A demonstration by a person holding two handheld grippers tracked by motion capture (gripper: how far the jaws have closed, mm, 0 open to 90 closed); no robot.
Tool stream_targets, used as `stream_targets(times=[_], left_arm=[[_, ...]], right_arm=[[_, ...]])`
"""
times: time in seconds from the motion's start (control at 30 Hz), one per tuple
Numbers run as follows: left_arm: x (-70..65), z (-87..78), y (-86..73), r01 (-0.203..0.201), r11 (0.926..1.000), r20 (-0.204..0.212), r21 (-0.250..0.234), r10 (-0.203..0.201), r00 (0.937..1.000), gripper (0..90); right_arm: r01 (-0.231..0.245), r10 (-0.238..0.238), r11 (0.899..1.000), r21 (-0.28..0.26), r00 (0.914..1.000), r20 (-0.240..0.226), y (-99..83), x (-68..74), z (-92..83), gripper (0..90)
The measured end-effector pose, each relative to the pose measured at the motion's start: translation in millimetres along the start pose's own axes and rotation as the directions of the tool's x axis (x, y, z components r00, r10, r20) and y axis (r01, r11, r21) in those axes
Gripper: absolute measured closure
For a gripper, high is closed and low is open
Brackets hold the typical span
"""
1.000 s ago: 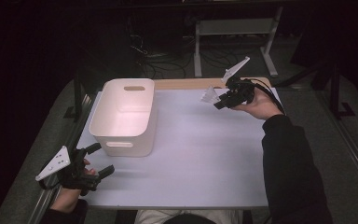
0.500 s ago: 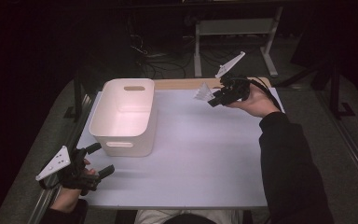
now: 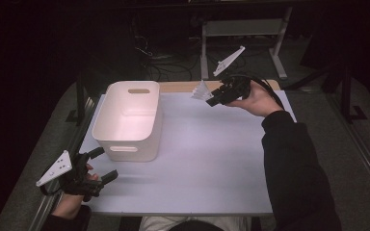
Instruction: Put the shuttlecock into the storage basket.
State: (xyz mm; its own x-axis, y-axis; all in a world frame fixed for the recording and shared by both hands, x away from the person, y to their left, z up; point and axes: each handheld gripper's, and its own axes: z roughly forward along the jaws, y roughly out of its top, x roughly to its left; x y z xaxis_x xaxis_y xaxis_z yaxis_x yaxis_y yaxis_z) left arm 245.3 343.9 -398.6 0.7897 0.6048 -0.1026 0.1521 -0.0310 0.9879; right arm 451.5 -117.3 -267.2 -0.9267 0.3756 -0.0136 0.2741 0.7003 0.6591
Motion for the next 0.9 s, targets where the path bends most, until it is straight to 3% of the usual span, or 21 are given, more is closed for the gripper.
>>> stream_targets(times=[0.9], left_arm=[[-0.1, -0.5, 0.1, -0.001, 1.0, 0.006, -0.002, 0.001, 1.0, 0.0]], right_arm=[[0.101, -0.1, 0.995, 0.004, 0.9927, -0.066, 43.0, 29.6, 23.6, 63.8]])
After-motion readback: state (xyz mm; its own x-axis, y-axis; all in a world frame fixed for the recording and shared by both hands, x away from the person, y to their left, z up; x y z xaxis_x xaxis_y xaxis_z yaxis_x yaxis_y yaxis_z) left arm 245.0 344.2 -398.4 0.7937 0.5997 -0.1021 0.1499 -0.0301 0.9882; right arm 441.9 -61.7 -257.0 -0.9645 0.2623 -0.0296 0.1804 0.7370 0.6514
